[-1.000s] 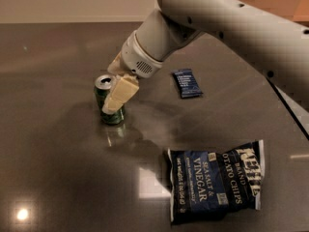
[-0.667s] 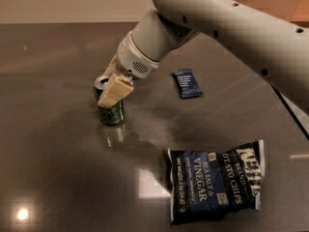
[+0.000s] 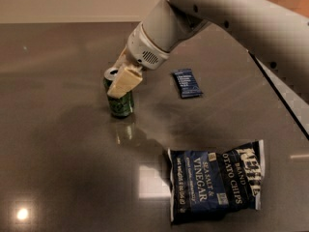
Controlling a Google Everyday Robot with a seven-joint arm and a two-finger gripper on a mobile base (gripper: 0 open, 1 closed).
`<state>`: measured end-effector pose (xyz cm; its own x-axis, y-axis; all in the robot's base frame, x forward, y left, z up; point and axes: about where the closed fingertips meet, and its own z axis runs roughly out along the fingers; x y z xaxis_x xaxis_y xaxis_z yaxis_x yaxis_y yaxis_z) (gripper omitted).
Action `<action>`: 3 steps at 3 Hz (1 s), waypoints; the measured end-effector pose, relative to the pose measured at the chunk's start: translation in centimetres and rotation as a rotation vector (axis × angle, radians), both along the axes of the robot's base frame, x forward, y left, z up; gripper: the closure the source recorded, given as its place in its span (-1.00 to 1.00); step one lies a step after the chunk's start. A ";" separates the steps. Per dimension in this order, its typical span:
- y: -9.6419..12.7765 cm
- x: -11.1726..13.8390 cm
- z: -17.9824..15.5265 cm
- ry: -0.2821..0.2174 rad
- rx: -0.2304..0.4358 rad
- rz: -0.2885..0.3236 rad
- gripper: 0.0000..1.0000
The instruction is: Move green can near rxbar blueberry
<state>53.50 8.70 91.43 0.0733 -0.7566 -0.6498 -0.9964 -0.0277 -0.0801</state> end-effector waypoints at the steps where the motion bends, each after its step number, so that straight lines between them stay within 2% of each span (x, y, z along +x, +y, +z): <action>1: -3.5 2.6 1.1 -0.018 -0.019 -0.084 1.00; 3: -10.3 6.9 1.6 -0.037 -0.043 -0.235 1.00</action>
Offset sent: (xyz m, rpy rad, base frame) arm 0.0846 -0.1275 0.0270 -0.0553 -0.0614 -0.2907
